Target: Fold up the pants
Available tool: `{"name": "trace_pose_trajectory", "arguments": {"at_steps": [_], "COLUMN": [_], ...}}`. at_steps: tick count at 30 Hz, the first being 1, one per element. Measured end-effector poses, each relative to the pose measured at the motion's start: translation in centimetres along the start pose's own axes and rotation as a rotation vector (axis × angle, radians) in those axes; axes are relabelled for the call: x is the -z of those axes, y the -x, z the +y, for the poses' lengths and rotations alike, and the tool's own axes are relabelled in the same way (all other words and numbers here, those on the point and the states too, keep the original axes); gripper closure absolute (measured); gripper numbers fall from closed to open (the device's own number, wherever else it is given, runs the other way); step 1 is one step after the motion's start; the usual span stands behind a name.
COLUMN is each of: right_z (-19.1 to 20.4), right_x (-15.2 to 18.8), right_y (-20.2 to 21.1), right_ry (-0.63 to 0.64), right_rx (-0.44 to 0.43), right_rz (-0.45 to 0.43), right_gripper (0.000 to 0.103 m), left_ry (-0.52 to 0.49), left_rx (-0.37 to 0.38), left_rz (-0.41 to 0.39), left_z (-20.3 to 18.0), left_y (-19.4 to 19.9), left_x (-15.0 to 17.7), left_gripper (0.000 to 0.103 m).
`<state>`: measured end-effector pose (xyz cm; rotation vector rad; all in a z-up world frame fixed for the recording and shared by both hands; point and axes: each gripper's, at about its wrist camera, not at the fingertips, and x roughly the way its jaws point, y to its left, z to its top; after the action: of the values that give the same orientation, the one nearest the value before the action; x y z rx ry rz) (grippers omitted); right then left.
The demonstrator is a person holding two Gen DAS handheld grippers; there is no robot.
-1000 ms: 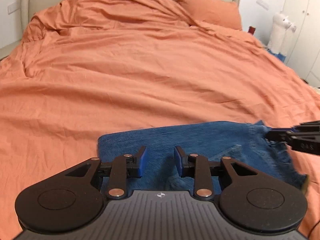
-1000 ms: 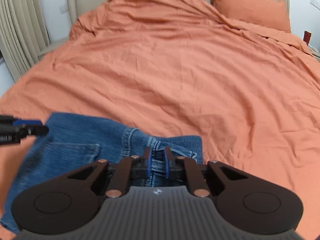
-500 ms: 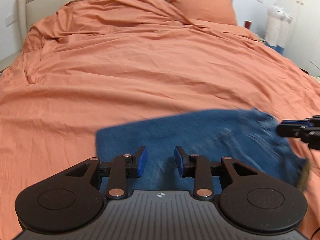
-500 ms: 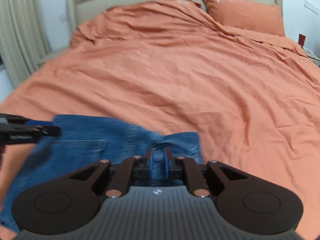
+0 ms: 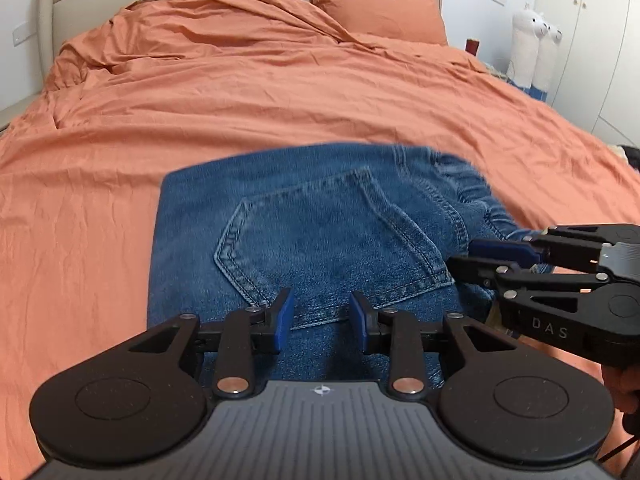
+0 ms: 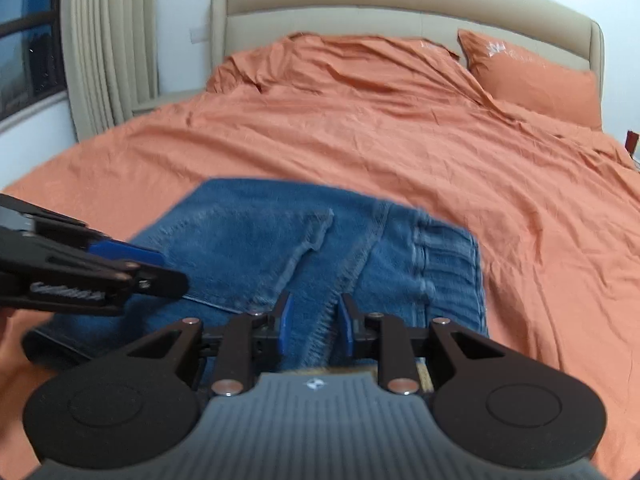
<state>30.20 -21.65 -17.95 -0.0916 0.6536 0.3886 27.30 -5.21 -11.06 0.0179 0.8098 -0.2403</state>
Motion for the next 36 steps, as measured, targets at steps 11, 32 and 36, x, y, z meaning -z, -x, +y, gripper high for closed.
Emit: {"name": "trace_pose_trajectory", "arguments": {"at_steps": [11,32,36], "right_z": [-0.4,-13.4,-15.2], "right_x": [1.6,1.5,2.3], "right_y": [-1.3,-0.1,-1.8], "right_ry": [-0.003,-0.430,-0.531], "right_rx": [-0.021,-0.034,-0.149], "right_rz": [0.042,-0.012,0.003], "right_gripper": [0.083,0.048,0.048], "left_ry": [-0.019,0.388,0.488], "left_rx": [0.002,0.091,0.164], "left_rz": [-0.006,-0.051,-0.005], "left_z": [0.2,13.0,15.0], "left_y": [-1.0,0.8,-1.2], "left_x": [1.7,-0.2,0.6], "left_gripper": [0.065,0.048,0.047]}}
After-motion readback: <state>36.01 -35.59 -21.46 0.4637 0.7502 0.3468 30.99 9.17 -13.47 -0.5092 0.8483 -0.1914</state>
